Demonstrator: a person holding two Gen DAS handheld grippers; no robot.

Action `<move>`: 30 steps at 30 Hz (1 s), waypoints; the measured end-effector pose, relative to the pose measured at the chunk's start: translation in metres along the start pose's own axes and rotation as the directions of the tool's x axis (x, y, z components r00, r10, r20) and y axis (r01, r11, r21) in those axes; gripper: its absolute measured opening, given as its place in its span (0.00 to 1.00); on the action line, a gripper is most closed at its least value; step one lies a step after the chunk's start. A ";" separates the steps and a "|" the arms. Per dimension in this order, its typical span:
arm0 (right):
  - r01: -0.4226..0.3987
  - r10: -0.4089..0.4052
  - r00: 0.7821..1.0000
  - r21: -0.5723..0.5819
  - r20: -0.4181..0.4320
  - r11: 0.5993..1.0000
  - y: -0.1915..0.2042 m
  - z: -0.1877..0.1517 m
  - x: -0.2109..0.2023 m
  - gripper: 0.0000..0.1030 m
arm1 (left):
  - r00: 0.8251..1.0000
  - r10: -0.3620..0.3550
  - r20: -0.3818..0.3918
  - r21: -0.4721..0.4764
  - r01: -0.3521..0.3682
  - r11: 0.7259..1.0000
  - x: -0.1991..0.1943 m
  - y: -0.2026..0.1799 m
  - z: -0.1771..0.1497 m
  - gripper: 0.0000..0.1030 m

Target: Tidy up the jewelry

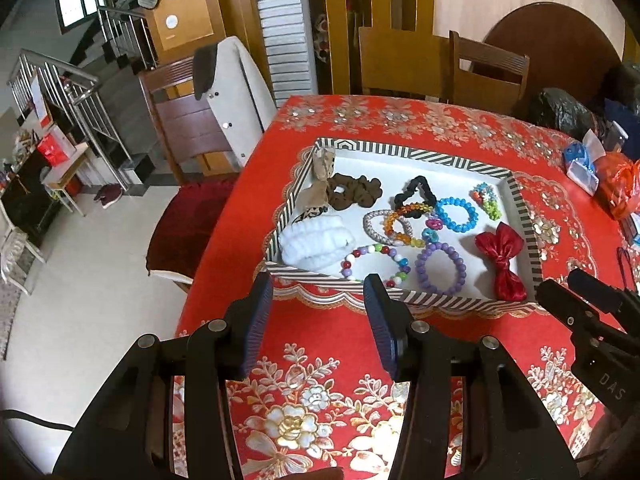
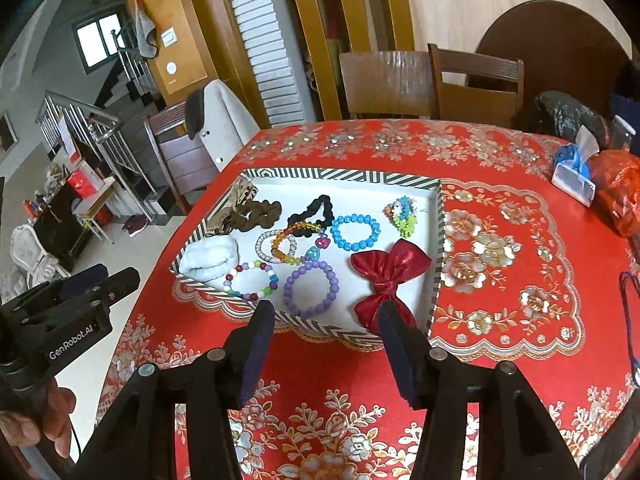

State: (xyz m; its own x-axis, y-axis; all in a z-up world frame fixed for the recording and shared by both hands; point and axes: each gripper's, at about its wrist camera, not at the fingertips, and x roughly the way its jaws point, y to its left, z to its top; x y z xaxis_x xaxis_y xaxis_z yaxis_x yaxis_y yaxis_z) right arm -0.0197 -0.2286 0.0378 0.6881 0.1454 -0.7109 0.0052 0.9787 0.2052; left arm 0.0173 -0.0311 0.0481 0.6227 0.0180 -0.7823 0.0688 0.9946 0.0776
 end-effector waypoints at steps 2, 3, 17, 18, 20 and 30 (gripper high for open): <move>0.002 -0.002 1.000 0.004 0.004 1.000 -0.001 -0.001 -0.002 0.50 | 1.000 0.005 0.007 -0.005 -0.005 1.000 -0.004 0.000 -0.002 0.45; 0.000 0.000 1.000 0.006 0.003 1.000 -0.002 -0.001 -0.003 0.50 | 1.000 0.008 0.011 -0.006 -0.008 1.000 -0.006 0.000 -0.002 0.45; 0.003 -0.003 1.000 -0.002 -0.003 1.000 -0.006 -0.002 -0.004 0.50 | 0.999 0.020 0.028 -0.001 -0.020 1.000 -0.012 -0.007 -0.002 0.45; 0.002 -0.002 1.000 0.000 -0.005 1.000 -0.007 -0.003 -0.004 0.50 | 0.999 0.023 0.029 0.000 -0.023 1.000 -0.012 -0.008 -0.002 0.45; 0.001 -0.001 1.000 0.003 -0.009 1.000 -0.008 -0.003 -0.002 0.50 | 0.999 0.031 0.026 0.002 -0.031 1.000 -0.011 -0.009 -0.001 0.45; -0.002 0.001 1.000 -0.007 -0.029 1.000 -0.006 -0.002 0.008 0.51 | 0.999 0.033 0.023 -0.003 -0.033 0.999 -0.004 -0.007 0.001 0.45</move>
State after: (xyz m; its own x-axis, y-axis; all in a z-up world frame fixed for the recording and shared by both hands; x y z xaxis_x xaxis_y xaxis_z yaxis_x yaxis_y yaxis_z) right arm -0.0153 -0.2326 0.0294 0.6666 0.1509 -0.7300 -0.0012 0.9795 0.2014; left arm 0.0151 -0.0385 0.0511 0.6426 0.0488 -0.7646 0.0454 0.9938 0.1015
